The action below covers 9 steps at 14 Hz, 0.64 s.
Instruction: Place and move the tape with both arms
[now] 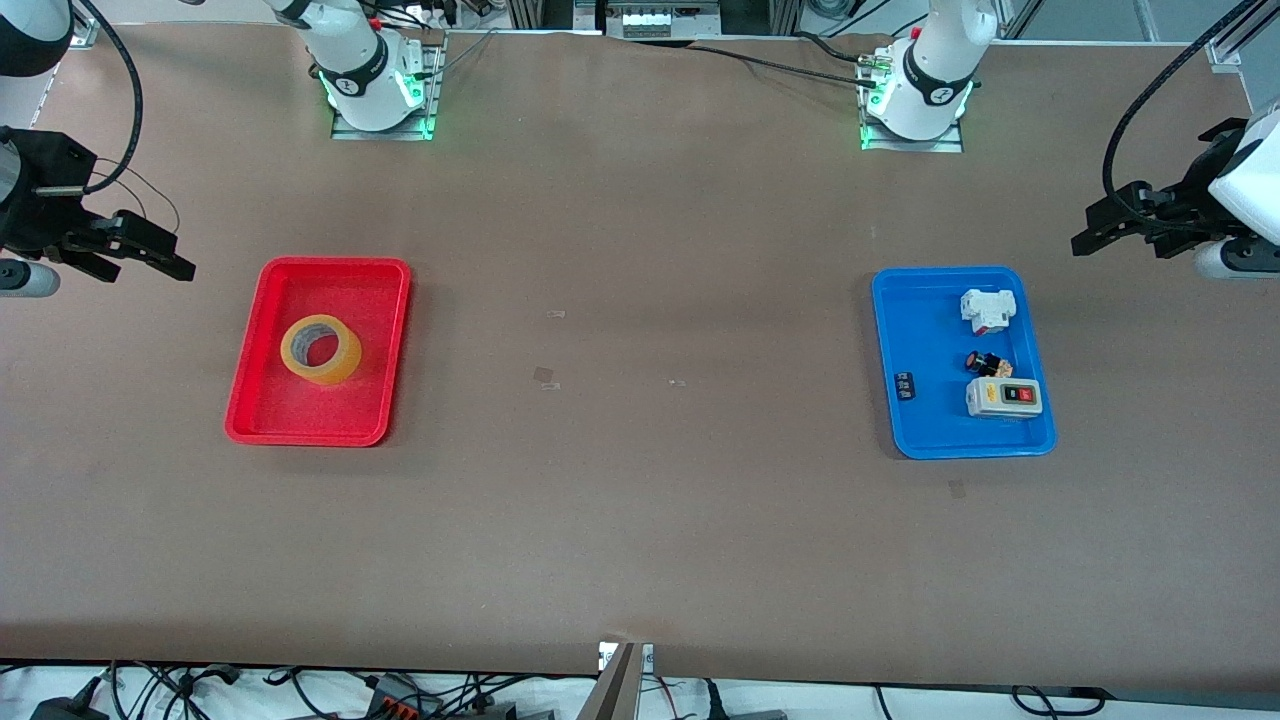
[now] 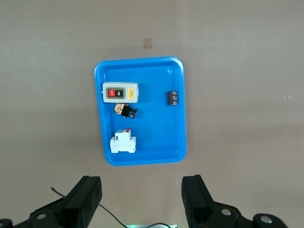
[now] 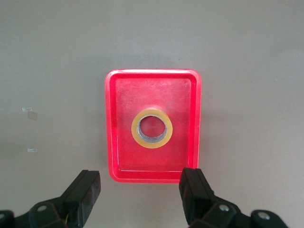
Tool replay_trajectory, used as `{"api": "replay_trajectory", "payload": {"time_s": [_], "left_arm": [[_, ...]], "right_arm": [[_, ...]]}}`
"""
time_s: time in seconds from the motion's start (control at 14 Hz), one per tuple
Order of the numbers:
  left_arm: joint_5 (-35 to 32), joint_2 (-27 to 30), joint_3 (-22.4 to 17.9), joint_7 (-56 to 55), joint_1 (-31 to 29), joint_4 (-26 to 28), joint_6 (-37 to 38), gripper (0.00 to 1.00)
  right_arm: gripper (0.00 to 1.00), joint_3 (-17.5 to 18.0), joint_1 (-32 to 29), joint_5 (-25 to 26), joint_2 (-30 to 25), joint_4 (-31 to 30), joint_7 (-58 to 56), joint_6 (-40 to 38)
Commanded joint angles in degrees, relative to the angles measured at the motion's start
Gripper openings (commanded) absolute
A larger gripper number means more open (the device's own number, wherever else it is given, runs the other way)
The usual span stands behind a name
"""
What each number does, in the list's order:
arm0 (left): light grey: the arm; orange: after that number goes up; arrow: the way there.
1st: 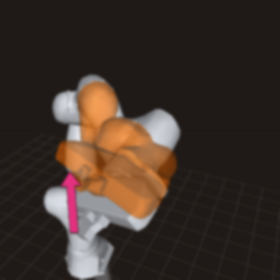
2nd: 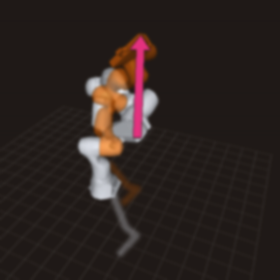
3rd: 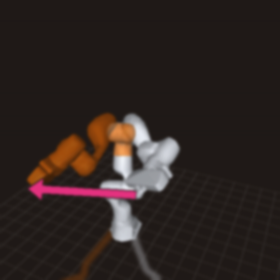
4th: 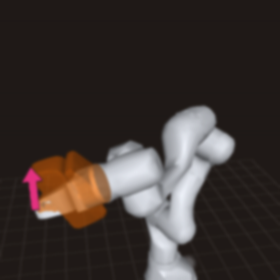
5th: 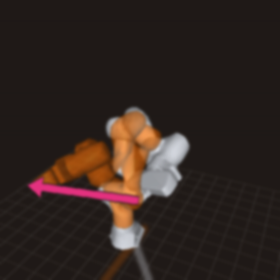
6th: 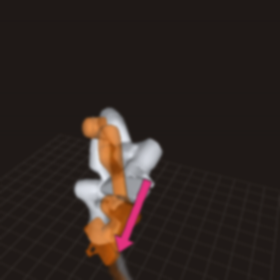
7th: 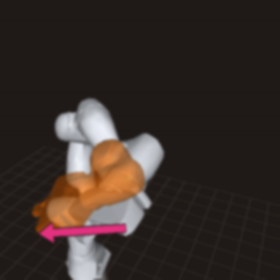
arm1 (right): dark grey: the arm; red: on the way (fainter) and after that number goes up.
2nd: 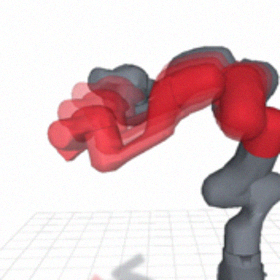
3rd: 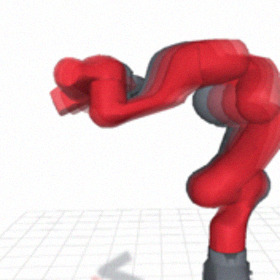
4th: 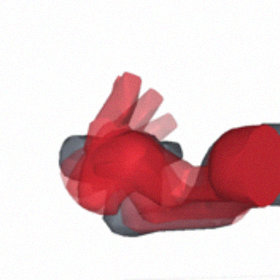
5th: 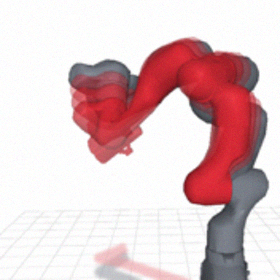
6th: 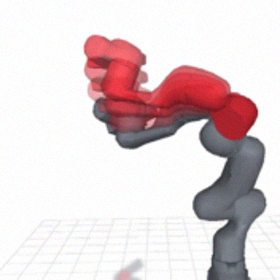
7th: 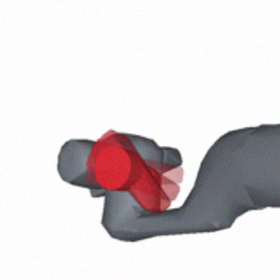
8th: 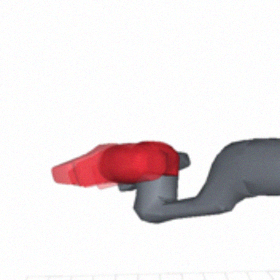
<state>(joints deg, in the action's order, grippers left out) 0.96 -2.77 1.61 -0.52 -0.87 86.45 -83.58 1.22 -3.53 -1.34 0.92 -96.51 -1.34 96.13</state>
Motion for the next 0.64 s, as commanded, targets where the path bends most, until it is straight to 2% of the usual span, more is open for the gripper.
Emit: {"api": "replay_trajectory", "payload": {"time_s": [0.0,0.57], "left_arm": [[-0.43,0.49,0.14,-0.54,-0.18,-0.49,1.05,1.0],[-0.34,0.57,0.41,-0.8,-0.18,-1.81,1.93,1.0]], "right_arm": [[1.0,-0.51,0.37,-0.16,-1.27,-0.34,-0.95,-1.03],[1.0,-0.34,0.37,0.28,-1.62,-0.43,-2.0,-2.26]]}}
